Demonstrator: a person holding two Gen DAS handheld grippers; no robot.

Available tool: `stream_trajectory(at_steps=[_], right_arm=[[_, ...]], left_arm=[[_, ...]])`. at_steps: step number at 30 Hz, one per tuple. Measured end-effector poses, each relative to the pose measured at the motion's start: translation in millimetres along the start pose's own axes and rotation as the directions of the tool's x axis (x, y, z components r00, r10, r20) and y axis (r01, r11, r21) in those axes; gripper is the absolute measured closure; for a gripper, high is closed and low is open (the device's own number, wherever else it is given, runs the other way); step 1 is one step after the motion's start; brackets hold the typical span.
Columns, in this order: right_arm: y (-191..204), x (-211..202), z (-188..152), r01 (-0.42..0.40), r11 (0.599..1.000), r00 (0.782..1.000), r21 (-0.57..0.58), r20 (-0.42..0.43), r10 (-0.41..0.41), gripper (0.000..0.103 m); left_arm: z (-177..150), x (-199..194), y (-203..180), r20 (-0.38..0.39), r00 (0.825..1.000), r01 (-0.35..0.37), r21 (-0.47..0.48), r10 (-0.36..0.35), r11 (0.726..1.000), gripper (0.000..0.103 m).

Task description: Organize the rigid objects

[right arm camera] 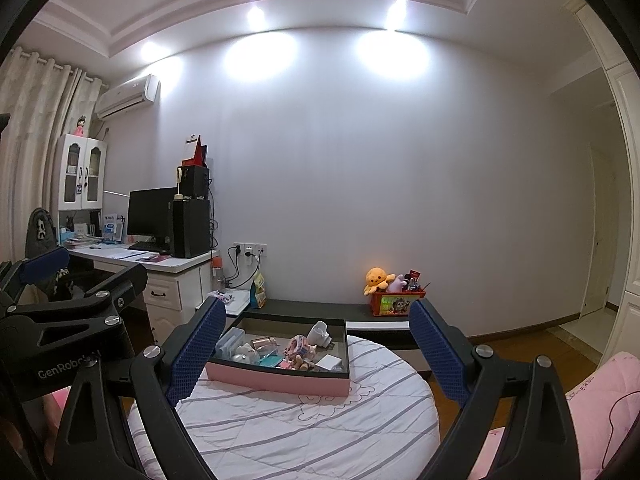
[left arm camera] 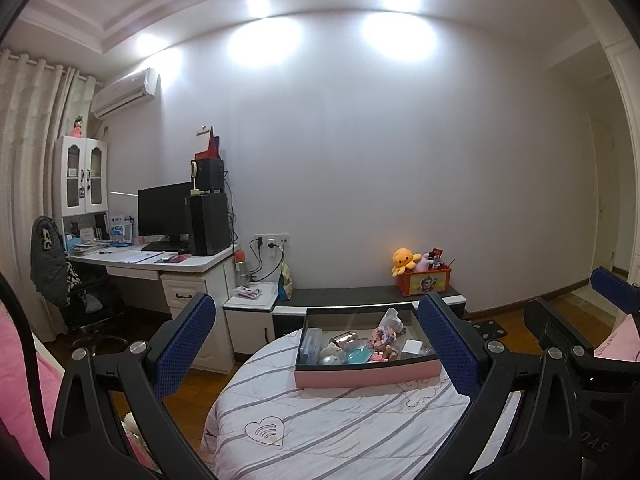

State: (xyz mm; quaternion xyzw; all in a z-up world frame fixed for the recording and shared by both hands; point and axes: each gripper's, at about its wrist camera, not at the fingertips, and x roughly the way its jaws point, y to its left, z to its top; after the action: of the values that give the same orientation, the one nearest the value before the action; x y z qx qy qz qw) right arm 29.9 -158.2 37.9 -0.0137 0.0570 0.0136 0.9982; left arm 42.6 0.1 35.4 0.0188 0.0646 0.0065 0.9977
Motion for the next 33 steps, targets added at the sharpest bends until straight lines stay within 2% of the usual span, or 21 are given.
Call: stream_trajectory(at_steps=[33], right_arm=[[2.7, 5.5, 0.8, -0.009, 1.0, 1.0, -0.001, -0.012, 0.009, 0.009]], left_arm=[[-7.6, 2.9, 2.7, 0.01, 1.0, -0.016, 0.001, 0.016, 1.0, 0.0]])
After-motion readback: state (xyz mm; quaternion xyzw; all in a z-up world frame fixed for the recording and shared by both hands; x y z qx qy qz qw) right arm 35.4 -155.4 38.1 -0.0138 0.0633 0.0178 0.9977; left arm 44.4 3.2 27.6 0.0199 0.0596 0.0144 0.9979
